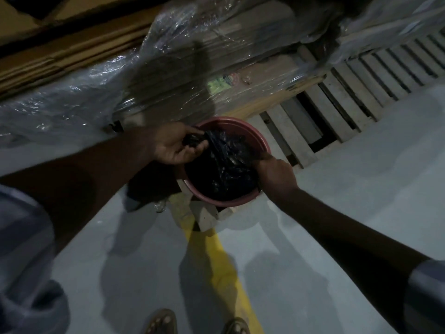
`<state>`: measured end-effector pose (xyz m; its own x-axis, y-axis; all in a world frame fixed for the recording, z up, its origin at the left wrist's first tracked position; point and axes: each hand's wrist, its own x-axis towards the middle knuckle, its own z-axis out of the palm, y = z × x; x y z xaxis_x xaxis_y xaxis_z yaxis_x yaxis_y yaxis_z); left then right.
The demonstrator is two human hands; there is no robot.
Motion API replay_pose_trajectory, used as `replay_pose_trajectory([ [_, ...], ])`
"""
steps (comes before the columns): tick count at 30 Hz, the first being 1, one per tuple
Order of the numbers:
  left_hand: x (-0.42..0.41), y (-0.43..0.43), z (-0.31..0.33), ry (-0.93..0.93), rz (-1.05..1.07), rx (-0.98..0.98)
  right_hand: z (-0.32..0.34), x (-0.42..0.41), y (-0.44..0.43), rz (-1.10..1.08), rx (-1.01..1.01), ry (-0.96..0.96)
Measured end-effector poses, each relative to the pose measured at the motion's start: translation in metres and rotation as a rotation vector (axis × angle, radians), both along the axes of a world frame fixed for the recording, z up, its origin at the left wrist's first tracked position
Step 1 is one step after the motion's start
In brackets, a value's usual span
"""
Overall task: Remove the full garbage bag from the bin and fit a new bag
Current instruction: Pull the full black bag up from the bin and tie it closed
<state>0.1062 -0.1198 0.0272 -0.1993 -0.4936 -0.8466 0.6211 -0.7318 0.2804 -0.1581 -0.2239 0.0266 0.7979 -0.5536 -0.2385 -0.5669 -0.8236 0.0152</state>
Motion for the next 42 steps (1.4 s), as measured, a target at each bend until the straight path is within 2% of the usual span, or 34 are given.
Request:
replay_pose_trajectory([
  [4,-0.039,-0.013,-0.025,0.112,0.421,-0.285,-0.008,0.018,0.014,0.056,-0.004,0.092],
  [8,-0.071,-0.034,-0.053,-0.034,0.588,-0.347,-0.012,0.028,0.028,0.093,0.037,0.143],
  [14,-0.101,-0.043,-0.089,-0.105,0.457,-0.329,-0.011,0.033,0.040,0.187,0.130,0.101],
  [16,-0.107,-0.042,-0.088,-0.125,0.409,-0.310,-0.007,0.037,0.038,0.166,0.167,0.058],
  [19,-0.110,-0.042,-0.086,-0.251,0.406,-0.206,0.005,0.047,0.027,0.103,0.283,-0.034],
  [21,-0.111,-0.041,-0.087,-0.339,0.422,-0.222,0.017,0.053,0.012,0.035,0.340,-0.097],
  [24,-0.113,-0.038,-0.086,-0.262,0.488,-0.295,0.034,0.062,-0.018,-0.039,0.269,-0.128],
  [28,-0.114,-0.032,-0.085,-0.395,0.456,-0.354,0.041,0.075,-0.047,-0.115,0.099,0.011],
  [29,-0.115,-0.029,-0.084,-0.462,0.422,-0.381,0.038,0.077,-0.054,-0.153,0.119,0.062],
  [31,-0.117,-0.022,-0.084,-0.614,0.321,-0.431,0.030,0.080,-0.067,-0.284,0.341,0.025],
  [34,-0.124,-0.011,-0.079,-0.799,0.198,-0.490,0.027,0.083,-0.072,-0.587,0.818,-0.193],
  [35,-0.128,-0.008,-0.078,-0.870,0.173,-0.481,0.026,0.085,-0.070,-0.615,0.887,-0.262],
  [36,-0.130,-0.006,-0.075,-0.946,0.141,-0.469,0.025,0.088,-0.065,-0.581,0.896,-0.302],
  [37,-0.132,-0.005,-0.073,-1.012,0.116,-0.464,0.024,0.091,-0.059,-0.489,0.824,-0.322],
  [40,-0.132,-0.004,-0.070,-1.138,0.071,-0.483,0.017,0.103,-0.044,-0.041,0.446,-0.264],
  [42,-0.130,-0.002,-0.069,-1.178,0.060,-0.496,0.010,0.105,-0.036,0.065,0.527,-0.312],
])
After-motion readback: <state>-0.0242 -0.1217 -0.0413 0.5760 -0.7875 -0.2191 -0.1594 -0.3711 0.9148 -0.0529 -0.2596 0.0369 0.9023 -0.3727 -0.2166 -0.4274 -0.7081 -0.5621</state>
